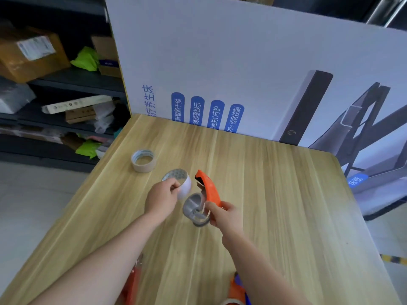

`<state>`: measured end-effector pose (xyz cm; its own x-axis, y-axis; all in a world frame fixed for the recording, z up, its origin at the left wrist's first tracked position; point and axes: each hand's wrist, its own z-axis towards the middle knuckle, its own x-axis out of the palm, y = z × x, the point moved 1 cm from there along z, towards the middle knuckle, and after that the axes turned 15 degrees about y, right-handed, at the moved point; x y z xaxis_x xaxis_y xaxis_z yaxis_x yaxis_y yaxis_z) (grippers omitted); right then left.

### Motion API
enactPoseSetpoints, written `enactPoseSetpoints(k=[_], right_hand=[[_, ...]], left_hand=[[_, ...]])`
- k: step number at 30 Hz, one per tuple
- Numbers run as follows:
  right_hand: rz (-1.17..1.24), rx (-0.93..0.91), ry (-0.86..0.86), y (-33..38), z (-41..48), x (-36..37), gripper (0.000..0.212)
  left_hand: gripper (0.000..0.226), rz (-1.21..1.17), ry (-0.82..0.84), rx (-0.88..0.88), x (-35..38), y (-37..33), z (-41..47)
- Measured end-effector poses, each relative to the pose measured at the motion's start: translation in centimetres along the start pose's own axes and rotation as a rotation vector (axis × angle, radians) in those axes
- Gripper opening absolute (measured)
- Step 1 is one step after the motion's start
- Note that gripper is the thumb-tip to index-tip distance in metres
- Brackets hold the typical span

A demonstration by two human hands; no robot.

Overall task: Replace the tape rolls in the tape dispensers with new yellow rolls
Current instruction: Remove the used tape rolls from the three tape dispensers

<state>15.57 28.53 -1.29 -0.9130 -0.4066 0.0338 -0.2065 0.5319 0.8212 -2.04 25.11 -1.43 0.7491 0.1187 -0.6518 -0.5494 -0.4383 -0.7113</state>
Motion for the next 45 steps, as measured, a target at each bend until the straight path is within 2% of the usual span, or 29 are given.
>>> enactPoseSetpoints(k=[4,6,10,12,15,17,21,24,27,29,36,45], right_hand=[[0.054,0.046,-0.057,-0.6,2.3,0.0,0.048],[0.056,0.062,-0.064,-0.8,3.2,0.0,0.055],[0.074,0.063,-0.074,-0.9,4.8,-0.1,0.057],[0.065,0.06,-0.079,-0.9,5.3,0.0,0.054],[0.058,0.07,-0.089,-1.0,5.5,0.2,0.052],[0.079,0.067,-0.091,-1.1,5.3,0.3,0.051],[0.101,0.043,-0.063,-1.4,4.2,0.4,0.05],[0.07,0.036,-0.005,-1.8,2.3,0.0,0.043],[-0.07,0.017,0.081,-2.8,-0.8,-0.7,0.016],[-0.227,0.01,0.123,-3.9,-3.2,-1.2,0.011],[-0.527,0.044,0.31,-10.1,-10.5,-1.2,0.023],[-0.97,0.055,0.356,-15.6,-14.2,0.6,0.023]], left_hand=[[0.012,0.173,0.055,0.027,1.4,0.5,4.8],[0.013,0.243,0.071,0.06,2.1,0.9,6.9],[0.013,0.287,0.139,0.074,3.3,1.5,10.3],[0.019,0.312,0.198,0.09,3.7,1.9,11.2],[0.017,0.375,0.073,0.225,3.9,2.0,10.6],[0.012,0.308,-0.021,0.234,4.0,1.8,9.1],[0.015,-0.106,0.184,0.055,4.7,1.8,5.7],[0.024,-0.14,0.159,0.015,4.8,2.1,2.5],[0.024,-0.054,0.145,0.062,4.8,2.0,-1.1],[0.022,0.013,0.133,0.093,5.0,1.9,-4.1],[0.023,0.166,0.149,0.05,6.9,4.1,-14.9],[0.028,0.287,0.218,0.021,9.6,8.5,-21.4]])
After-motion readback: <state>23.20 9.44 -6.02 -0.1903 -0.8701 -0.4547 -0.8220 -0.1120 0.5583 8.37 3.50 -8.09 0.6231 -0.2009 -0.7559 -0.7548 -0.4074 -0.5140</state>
